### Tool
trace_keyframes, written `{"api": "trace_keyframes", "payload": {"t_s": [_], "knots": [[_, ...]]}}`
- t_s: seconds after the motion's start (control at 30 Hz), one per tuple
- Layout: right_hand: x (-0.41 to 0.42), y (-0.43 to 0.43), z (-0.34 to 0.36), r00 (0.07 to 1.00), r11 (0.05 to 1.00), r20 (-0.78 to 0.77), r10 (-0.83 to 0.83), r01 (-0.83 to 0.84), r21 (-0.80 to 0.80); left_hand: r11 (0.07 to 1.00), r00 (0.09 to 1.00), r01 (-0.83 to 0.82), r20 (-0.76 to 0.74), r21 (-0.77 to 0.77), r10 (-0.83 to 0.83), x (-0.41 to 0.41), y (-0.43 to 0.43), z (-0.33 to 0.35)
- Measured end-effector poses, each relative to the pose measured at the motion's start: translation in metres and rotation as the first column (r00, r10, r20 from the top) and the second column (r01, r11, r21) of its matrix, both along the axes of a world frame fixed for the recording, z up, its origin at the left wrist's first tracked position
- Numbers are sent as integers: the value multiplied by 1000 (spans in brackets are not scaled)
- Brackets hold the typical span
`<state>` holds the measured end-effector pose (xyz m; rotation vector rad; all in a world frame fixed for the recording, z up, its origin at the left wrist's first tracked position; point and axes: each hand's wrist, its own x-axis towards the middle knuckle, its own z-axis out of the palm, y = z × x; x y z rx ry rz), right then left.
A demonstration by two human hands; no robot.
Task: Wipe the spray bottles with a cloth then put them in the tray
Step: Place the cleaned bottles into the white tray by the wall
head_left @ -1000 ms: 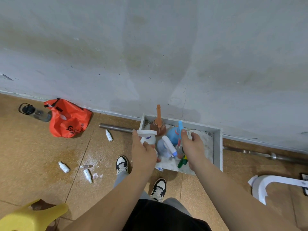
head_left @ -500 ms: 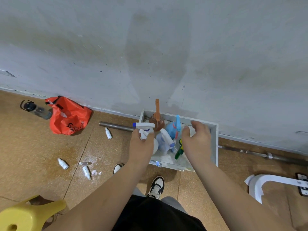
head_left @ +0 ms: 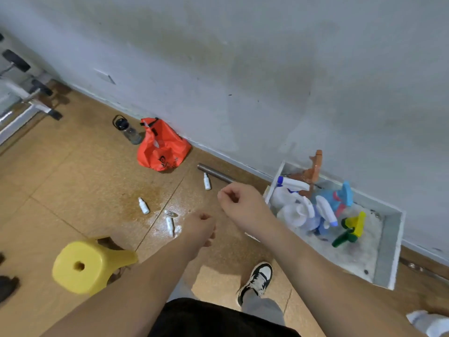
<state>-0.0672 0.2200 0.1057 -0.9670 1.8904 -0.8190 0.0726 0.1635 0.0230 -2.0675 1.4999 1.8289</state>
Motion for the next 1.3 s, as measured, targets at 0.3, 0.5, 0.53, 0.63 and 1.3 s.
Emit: {"api": "trace_keyframes", "payload": {"t_s": [0.3,0.5,0.53,0.63,1.3], "knots": [[137,-133,-120,993,948,119,17,-54,315,986,995,87,26,145,-92,168,-126,-92],[206,-215,-229,983,897,122,-139,73,435,948,954,287,44,137,-295,249,-220,-177],[216,-226,-250,982,894,128,-141,71,443,941,942,323,61,106,-330,259,-234,-197],[235,-257,-330,984,901,142,-108,37,432,895,883,446,163,3,-440,281,-275,-275],[293,-341,-857,982,971,-5,188,-186,153,-523,-323,802,526,-290,-787,293,-340,-795]]}}
